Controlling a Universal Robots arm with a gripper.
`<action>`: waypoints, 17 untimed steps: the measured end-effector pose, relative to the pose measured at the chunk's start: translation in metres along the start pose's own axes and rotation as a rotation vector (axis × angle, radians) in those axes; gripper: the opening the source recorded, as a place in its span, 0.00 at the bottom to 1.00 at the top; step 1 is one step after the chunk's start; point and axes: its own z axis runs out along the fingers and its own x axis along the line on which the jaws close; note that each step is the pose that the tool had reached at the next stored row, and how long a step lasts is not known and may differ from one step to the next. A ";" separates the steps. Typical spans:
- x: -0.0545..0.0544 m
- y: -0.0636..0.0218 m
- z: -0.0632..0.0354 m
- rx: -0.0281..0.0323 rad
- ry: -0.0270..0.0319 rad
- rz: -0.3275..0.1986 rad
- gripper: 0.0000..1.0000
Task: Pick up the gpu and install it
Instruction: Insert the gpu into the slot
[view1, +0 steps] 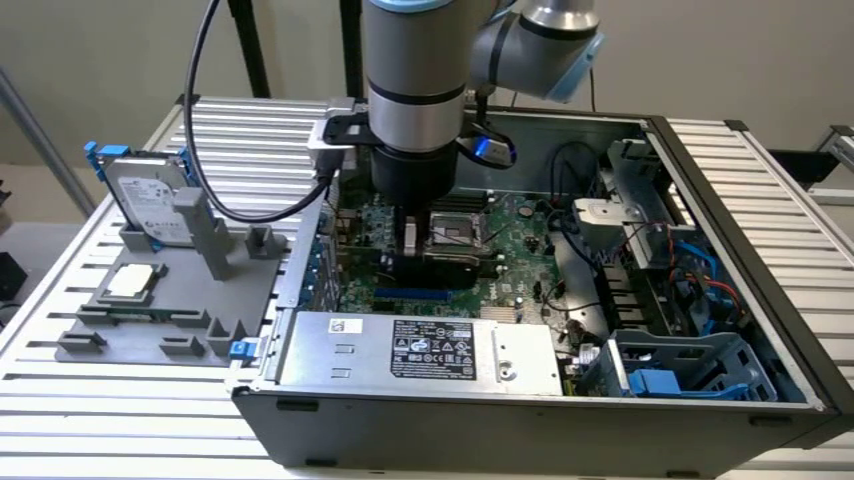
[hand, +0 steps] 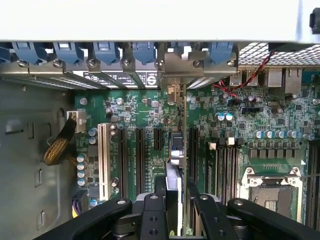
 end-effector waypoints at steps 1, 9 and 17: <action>0.000 0.0001 0.0002 -0.0004 0.0000 0.000 0.00; 0.000 0.0018 0.0039 -0.0020 0.0000 0.002 0.00; 0.000 0.0024 0.0076 -0.0025 0.0002 0.013 0.00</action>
